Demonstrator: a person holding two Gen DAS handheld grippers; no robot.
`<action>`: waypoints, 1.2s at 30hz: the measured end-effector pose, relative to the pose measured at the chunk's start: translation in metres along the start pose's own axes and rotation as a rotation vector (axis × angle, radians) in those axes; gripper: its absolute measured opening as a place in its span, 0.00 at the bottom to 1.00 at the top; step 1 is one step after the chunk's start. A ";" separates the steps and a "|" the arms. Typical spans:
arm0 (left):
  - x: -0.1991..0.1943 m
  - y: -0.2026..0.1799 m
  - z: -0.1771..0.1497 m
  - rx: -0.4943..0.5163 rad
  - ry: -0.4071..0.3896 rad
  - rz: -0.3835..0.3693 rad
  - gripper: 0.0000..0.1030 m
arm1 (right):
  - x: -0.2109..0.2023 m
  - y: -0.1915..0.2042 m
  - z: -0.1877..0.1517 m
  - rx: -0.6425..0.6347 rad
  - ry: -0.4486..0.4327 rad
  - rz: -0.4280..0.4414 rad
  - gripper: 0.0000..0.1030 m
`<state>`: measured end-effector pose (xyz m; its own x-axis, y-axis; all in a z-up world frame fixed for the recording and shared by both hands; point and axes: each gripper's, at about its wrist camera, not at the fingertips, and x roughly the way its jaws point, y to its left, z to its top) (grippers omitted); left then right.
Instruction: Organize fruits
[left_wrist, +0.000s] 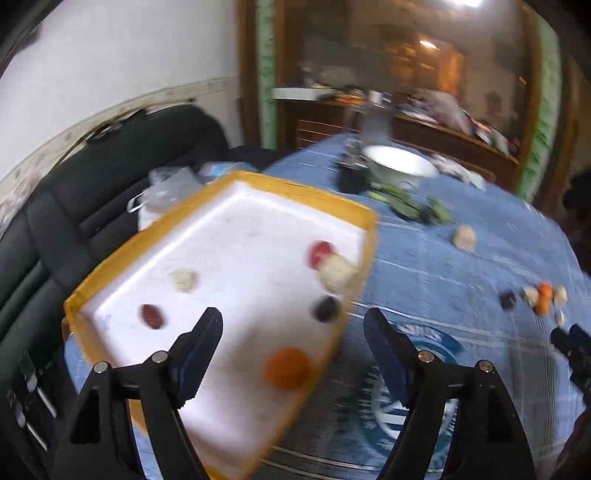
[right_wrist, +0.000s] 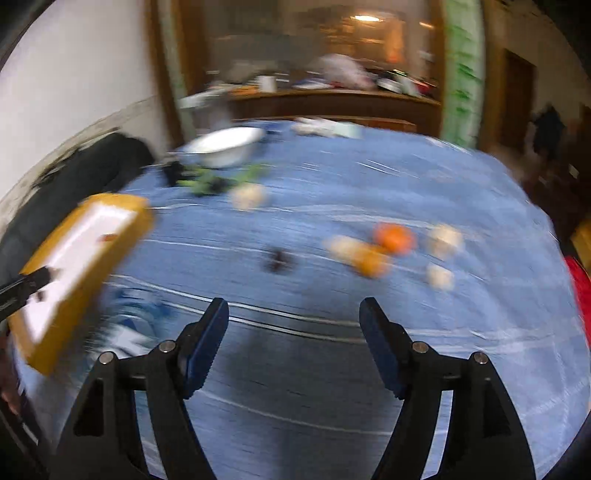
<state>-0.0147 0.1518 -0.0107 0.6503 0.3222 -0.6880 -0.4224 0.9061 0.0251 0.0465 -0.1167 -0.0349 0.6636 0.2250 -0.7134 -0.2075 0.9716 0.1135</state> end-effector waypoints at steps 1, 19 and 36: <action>0.001 -0.011 -0.002 0.024 0.004 -0.009 0.76 | 0.002 -0.018 -0.003 0.028 0.010 -0.028 0.72; 0.036 -0.156 -0.004 0.215 0.062 -0.172 0.76 | 0.079 -0.105 0.028 0.083 0.107 -0.137 0.21; 0.085 -0.253 -0.004 0.330 0.102 -0.217 0.19 | 0.074 -0.114 0.028 0.115 0.085 -0.059 0.21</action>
<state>0.1448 -0.0516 -0.0781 0.6294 0.0996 -0.7707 -0.0456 0.9948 0.0913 0.1389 -0.2093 -0.0812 0.6077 0.1647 -0.7769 -0.0831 0.9861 0.1440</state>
